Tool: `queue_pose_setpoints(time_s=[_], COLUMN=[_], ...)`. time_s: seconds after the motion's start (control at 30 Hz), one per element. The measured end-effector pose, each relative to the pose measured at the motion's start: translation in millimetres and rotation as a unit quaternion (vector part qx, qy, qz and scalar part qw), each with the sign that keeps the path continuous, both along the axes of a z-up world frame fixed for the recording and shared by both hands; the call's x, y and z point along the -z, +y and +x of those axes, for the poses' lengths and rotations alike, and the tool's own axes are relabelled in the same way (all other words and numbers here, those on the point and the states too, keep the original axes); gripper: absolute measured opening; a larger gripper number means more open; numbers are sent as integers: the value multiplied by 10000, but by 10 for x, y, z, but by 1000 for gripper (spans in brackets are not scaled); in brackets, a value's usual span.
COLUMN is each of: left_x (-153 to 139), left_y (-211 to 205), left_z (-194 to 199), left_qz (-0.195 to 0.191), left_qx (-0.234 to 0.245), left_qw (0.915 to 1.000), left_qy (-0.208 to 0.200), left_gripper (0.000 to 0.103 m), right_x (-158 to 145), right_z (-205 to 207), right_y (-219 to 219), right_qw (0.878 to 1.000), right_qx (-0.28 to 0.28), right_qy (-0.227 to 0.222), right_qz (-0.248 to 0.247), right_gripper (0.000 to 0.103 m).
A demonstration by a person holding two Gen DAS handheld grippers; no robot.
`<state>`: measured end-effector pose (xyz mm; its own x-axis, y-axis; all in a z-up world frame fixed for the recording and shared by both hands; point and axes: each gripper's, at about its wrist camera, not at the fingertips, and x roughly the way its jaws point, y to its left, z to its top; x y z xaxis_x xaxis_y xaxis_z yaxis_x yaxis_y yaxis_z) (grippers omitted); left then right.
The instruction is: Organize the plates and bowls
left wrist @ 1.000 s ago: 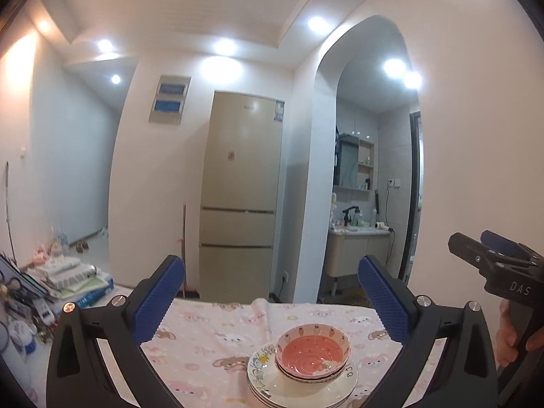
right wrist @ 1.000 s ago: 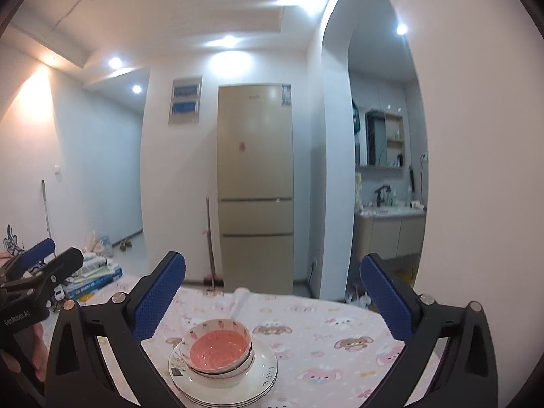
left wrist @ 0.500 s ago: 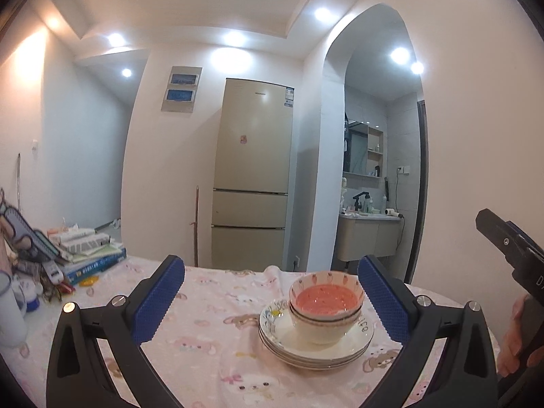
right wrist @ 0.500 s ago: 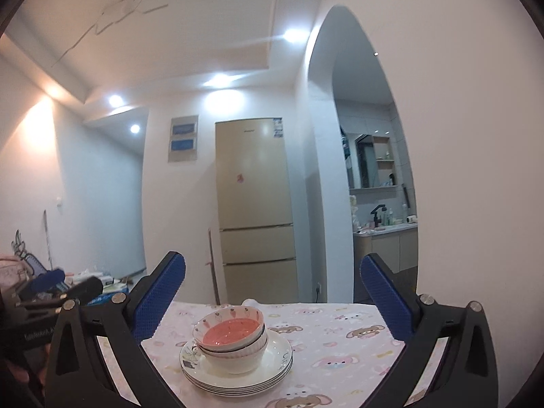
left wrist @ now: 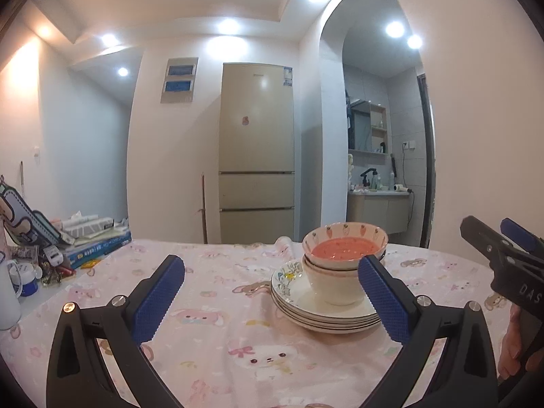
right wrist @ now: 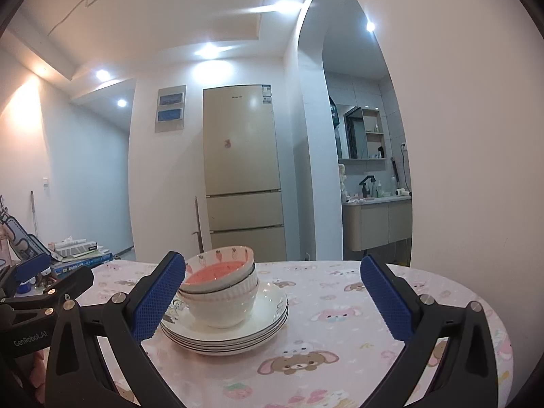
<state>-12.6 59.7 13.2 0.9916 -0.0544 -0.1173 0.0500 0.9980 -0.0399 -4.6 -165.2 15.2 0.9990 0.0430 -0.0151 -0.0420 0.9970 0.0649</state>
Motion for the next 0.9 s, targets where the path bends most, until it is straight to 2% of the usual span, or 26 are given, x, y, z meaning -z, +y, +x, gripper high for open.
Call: queue_pose_setpoints(time_s=[0.17,0.23,0.3,0.33,0.37,0.43,0.53,0.6,0.9], left_x=[10,48,88,102,139,180,232,234,235], left_y=[103,107,119,121,118,91,22,-33,-8], left_z=[143,222,259,266,263,285,341,323,330], left_qz=[-217,-218,-247,-254,-247,-187,-19,97,67], left_qx=[-135,-199,-208,-209,-205,-215,-206,-201,-245], left_qw=[9994,9987,9980,9978,9977,9972,9959,9960,9958], left_qy=[231,419,535,572,605,694,885,860,883], left_gripper=[103,103,103,103,103,103,103,103,103], right_x=[50,113,192,221,214,186,202,191,188], right_z=[94,212,410,466,443,340,385,388,406], right_y=[21,71,110,142,164,161,128,106,91], right_qw=[9993,9972,9892,9869,9880,9912,9893,9899,9900], right_qx=[-59,-269,-613,-499,-333,-377,-286,-173,-83], right_qy=[333,677,1314,1503,1461,1203,1384,1370,1370], right_qz=[-137,-188,-204,-302,-387,-397,-366,-332,-315], right_gripper=[103,103,103,103,103,103,103,103,103])
